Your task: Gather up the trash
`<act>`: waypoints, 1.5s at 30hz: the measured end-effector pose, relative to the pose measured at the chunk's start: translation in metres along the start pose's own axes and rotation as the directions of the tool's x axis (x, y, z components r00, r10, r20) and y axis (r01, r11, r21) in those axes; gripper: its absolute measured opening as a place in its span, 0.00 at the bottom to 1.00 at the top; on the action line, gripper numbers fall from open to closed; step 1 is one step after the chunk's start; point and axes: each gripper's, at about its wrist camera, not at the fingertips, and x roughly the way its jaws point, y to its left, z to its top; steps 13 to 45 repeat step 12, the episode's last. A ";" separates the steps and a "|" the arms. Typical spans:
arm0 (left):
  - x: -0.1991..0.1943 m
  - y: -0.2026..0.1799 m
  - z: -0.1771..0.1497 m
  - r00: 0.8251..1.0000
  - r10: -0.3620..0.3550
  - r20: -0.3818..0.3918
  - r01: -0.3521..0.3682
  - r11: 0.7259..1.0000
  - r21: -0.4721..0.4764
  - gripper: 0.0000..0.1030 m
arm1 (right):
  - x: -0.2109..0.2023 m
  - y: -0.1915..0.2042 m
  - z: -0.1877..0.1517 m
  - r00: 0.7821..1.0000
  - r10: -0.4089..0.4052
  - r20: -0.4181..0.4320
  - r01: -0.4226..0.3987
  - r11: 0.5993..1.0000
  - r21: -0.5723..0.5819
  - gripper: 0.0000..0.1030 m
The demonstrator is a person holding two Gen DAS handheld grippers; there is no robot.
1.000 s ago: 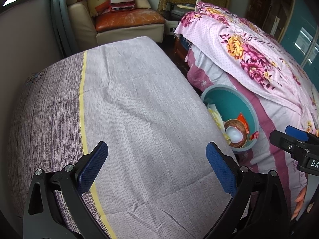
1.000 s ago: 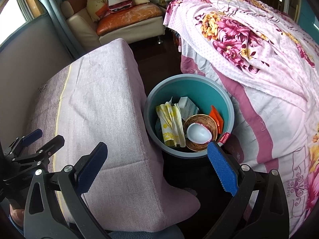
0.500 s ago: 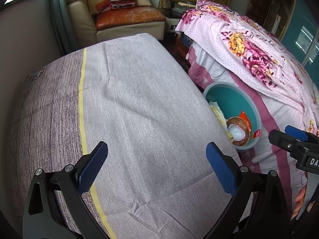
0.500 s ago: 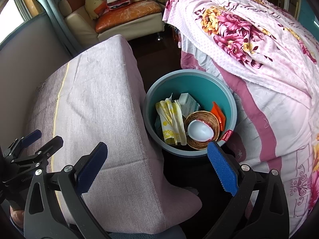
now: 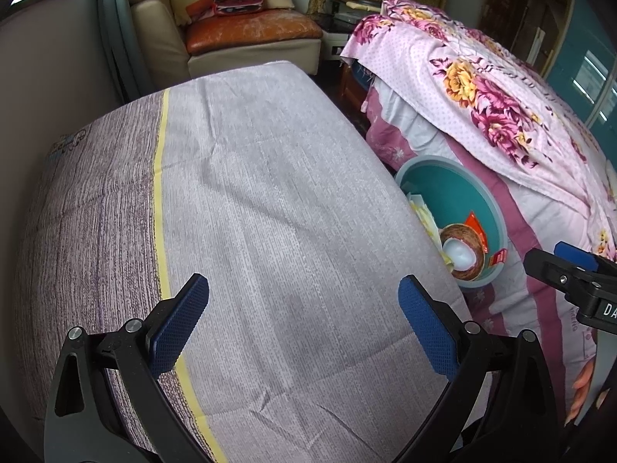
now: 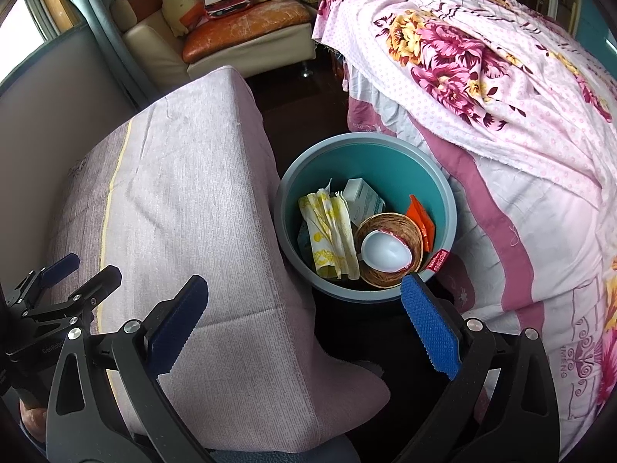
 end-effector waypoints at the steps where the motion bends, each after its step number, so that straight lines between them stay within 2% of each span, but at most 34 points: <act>1: 0.000 0.000 0.000 1.000 -0.002 -0.002 0.002 1.000 -0.002 0.96 | 0.000 0.000 0.000 1.000 0.000 0.000 0.000 1.000 -0.001 0.93; 12: 0.002 0.000 -0.001 1.000 0.012 -0.028 -0.012 1.000 -0.008 0.96 | -0.004 -0.004 -0.001 1.000 -0.004 0.005 0.004 1.000 0.006 0.93; 45: 0.002 0.000 -0.001 1.000 0.012 -0.028 -0.012 1.000 -0.008 0.96 | -0.004 -0.004 -0.001 1.000 -0.004 0.005 0.004 1.000 0.006 0.93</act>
